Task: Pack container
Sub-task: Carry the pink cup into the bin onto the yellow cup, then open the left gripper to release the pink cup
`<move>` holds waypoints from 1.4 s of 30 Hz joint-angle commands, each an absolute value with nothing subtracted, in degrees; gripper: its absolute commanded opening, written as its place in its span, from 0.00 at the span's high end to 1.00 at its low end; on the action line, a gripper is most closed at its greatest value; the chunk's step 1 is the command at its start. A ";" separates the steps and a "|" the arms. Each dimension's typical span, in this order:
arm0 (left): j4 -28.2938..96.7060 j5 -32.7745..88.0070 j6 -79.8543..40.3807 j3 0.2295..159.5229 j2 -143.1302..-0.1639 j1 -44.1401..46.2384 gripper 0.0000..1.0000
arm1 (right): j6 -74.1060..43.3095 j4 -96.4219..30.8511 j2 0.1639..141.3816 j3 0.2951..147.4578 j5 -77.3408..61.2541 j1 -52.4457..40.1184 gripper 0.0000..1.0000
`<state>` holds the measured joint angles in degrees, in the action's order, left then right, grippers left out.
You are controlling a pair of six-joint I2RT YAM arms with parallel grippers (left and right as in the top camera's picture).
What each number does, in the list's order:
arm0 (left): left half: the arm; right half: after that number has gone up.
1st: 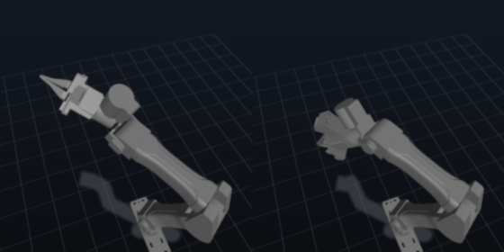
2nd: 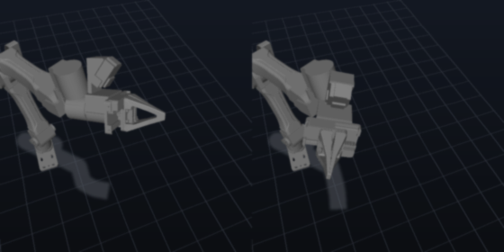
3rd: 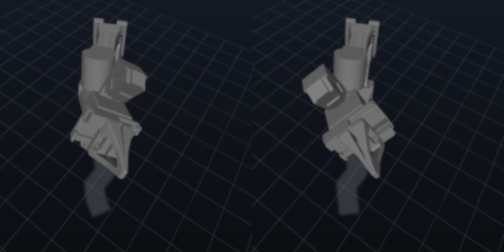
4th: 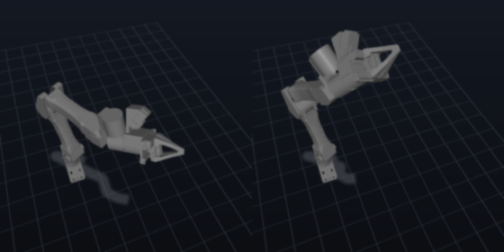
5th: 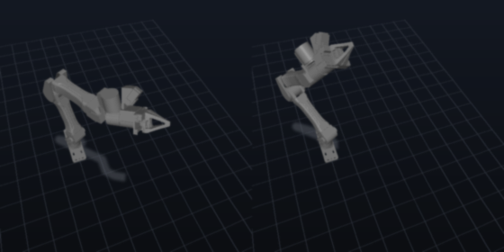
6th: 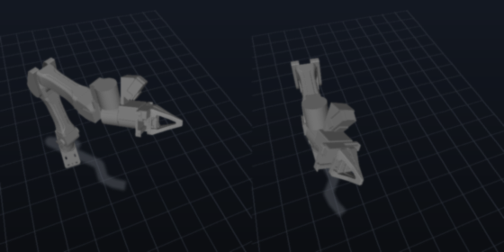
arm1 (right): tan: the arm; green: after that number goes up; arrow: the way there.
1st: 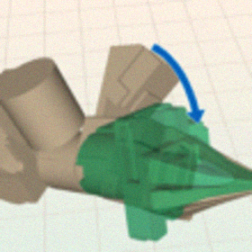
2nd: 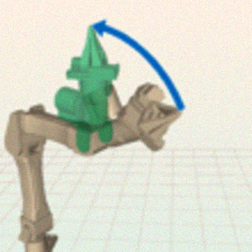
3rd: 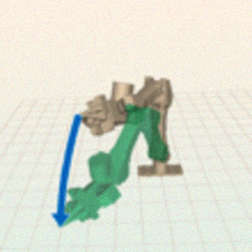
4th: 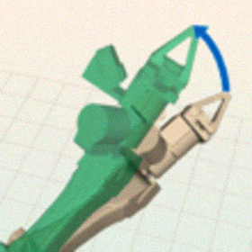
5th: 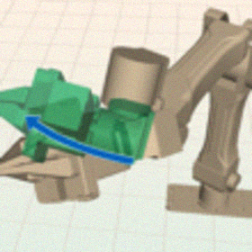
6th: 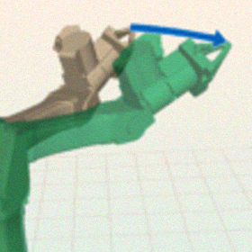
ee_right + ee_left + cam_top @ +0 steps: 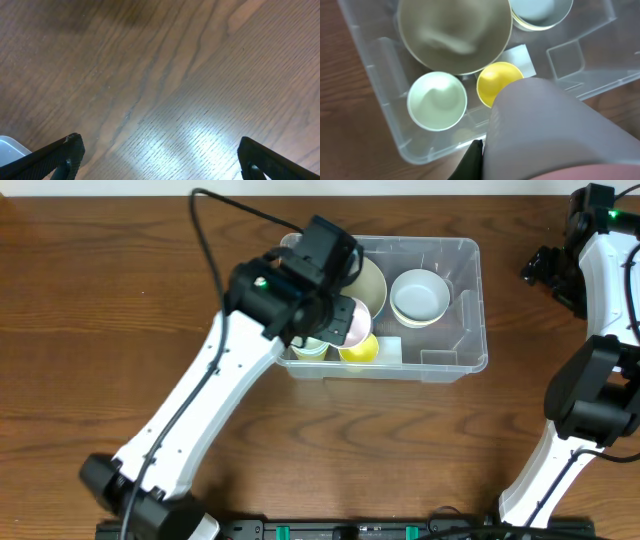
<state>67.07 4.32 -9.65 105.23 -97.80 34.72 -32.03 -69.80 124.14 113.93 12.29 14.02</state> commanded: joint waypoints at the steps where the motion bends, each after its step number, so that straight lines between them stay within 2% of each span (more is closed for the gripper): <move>1: 65.95 4.05 -8.58 104.88 -100.55 34.81 0.94 | -32.75 -69.84 124.77 114.15 13.08 14.63 0.01; 8: 62.30 3.42 -8.29 104.88 -105.49 34.79 0.93 | -32.75 -69.84 124.77 114.15 13.08 14.61 0.01; 17: 63.37 3.46 -8.36 104.88 -109.97 34.81 0.92 | -32.75 -69.84 124.77 114.15 13.08 14.63 0.01; 21: 63.35 3.46 -8.36 104.88 -111.15 34.81 0.86 | -32.75 -69.84 124.77 114.15 13.08 14.63 0.01; 29: 63.35 3.46 -8.36 104.84 -111.26 34.81 0.85 | -32.75 -69.84 124.77 114.15 13.08 14.61 0.01; 30: 63.35 3.44 -8.36 104.84 -111.26 34.81 0.83 | -32.75 -69.84 124.77 114.15 13.08 14.61 0.01; 32: 63.33 3.44 -8.34 104.86 -111.22 34.68 0.66 | -32.75 -69.87 124.77 114.15 13.08 14.61 0.01; 40: 65.30 1.85 -8.36 104.90 -107.55 32.67 0.51 | -32.75 -69.84 124.77 114.15 13.08 14.63 0.01; 41: 66.19 0.38 -8.38 104.90 -106.56 32.01 0.49 | -32.75 -69.84 124.77 114.15 13.08 14.63 0.01; 42: 67.29 -0.97 -8.38 104.90 -105.45 31.18 0.41 | -32.75 -69.84 124.77 114.15 13.08 14.63 0.01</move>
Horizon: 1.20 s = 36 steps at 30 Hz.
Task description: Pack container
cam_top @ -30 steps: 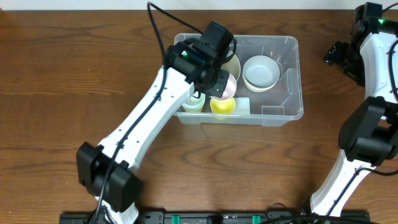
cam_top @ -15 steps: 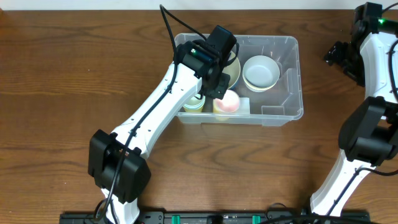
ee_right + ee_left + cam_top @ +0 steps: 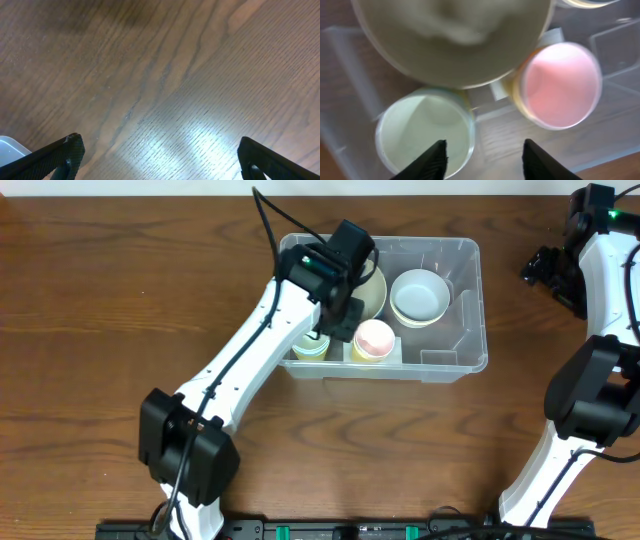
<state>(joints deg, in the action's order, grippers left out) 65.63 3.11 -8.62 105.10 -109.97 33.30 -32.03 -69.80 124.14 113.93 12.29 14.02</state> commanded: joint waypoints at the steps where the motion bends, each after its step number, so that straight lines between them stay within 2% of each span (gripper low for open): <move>1: 68.12 -1.67 -8.38 104.90 -104.53 30.55 0.38 | -32.75 -69.84 124.77 114.15 13.08 14.63 0.01; 9: 74.50 -2.44 -8.43 104.90 -91.37 19.86 0.29 | -32.75 -69.87 124.77 114.15 13.08 14.61 0.01; 17: 76.20 -1.15 -16.29 104.88 -74.96 8.10 0.27 | -32.75 -69.84 124.77 114.15 13.08 14.63 0.01; 25: 80.23 -0.23 -20.49 99.83 -59.53 7.62 0.27 | -32.75 -69.84 124.77 114.15 13.08 14.61 0.01; 32: 73.03 -0.23 -24.56 82.67 -35.81 7.62 0.27 | -32.75 -69.84 124.77 114.15 13.08 14.61 0.01; 33: 72.05 -0.23 -25.10 80.51 -33.04 7.62 0.10 | -32.75 -69.84 124.77 114.15 13.08 14.61 0.01; 34: 70.81 -0.27 -26.22 77.93 -29.76 7.62 0.02 | -32.75 -69.84 124.77 114.15 13.08 14.63 0.01; 36: 69.91 -0.27 -28.10 75.22 -26.15 7.62 0.02 | -32.75 -69.84 124.77 114.15 13.08 14.63 0.01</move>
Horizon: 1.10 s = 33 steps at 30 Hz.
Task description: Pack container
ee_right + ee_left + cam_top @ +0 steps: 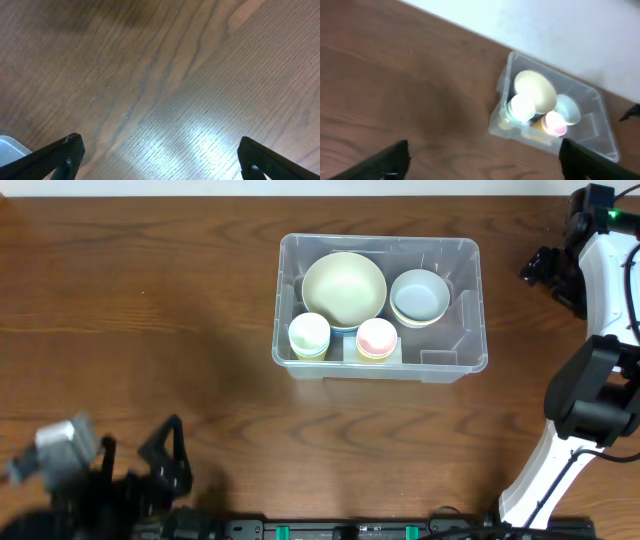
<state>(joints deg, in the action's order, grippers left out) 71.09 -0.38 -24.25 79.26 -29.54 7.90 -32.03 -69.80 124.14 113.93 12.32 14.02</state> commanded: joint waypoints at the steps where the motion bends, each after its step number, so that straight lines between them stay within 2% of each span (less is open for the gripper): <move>1: 69.93 -0.25 -29.26 74.08 -24.47 7.62 0.02 | -32.75 -69.84 124.77 114.15 13.10 14.63 0.01; 22: 87.02 -0.25 -30.30 72.44 -20.99 7.62 0.02 | -32.73 -69.84 124.77 114.15 13.08 14.61 0.01; 28: 79.20 -0.25 -29.23 72.14 -20.99 7.62 0.02 | -32.75 -69.84 124.77 114.15 13.08 14.61 0.01; 33: 70.74 -0.19 -16.21 66.22 -20.91 5.63 0.02 | -32.75 -69.84 124.77 114.15 13.08 14.61 0.01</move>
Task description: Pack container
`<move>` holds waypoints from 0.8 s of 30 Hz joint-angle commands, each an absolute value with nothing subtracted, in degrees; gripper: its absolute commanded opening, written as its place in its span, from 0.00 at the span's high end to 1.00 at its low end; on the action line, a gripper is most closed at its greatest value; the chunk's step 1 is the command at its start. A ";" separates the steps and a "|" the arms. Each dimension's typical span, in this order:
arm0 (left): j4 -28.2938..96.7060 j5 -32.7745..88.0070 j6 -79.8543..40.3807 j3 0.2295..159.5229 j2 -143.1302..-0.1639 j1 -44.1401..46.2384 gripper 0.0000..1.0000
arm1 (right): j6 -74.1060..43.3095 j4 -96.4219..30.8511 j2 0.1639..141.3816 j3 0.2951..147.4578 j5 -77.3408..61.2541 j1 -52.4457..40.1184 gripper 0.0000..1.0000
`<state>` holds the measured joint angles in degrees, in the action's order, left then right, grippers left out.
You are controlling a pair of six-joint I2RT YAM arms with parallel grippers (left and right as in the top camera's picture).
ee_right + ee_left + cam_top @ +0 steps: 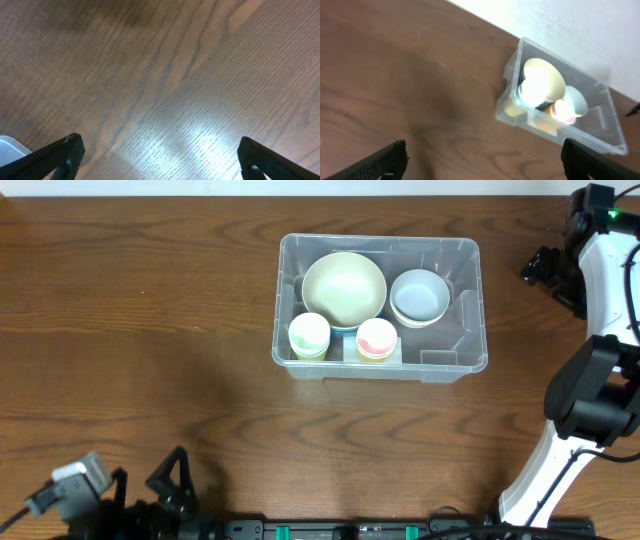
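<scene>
A clear plastic container [470, 310] stands on the wooden table. Inside it are a large beige bowl [344, 288], a pale blue bowl [419, 297], a pale green cup [309, 335] and a pink cup [376, 337] nested on a yellow one. My left gripper [115, 500] is drawn back at the table's near left edge, open and empty, and its wrist view shows the container [600, 135] from afar. Far off to the right, my right gripper [540, 268] is open over bare wood, nothing between its fingers [55, 160].
The wooden table [150, 330] stretches left and in front of the container. The right arm's white links [600, 270] rise along the right edge. A black rail [360, 530] runs along the near edge.
The left arm shifted slightly at the near left edge; its wrist view of the container has tilted a little. The container's contents and the right arm are unchanged.
My left gripper held a pink cup over the container's front. Then the pink cup sat on the yellow cup and the gripper was open above it. After that the left arm was back at the near left edge, where it stays.
</scene>
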<state>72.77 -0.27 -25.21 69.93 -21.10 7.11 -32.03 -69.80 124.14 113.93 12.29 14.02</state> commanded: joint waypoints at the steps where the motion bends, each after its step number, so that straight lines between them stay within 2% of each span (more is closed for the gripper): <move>1: 68.93 -0.16 -14.50 64.18 -20.69 4.84 0.02 | -32.75 -69.84 124.77 114.15 13.08 14.61 0.01; 6: 53.01 -0.01 -12.27 50.65 -17.21 1.10 0.02 | -32.73 -69.84 124.77 114.15 13.08 14.61 0.01; 15: 20.23 3.70 -12.23 27.11 -5.41 0.67 0.02 | -32.75 -69.84 124.77 114.15 13.08 14.61 0.01; 18: 12.03 4.16 -11.66 21.47 -2.90 0.67 0.02 | -32.75 -69.84 124.77 114.15 13.08 14.61 0.01; 21: 5.08 7.46 -5.89 16.69 -1.39 0.67 0.02 | -32.75 -69.84 124.77 114.15 13.08 14.61 0.01; 24: 1.72 8.60 -2.72 13.69 -0.08 0.67 0.02 | -32.75 -69.84 124.77 114.15 13.08 14.61 0.01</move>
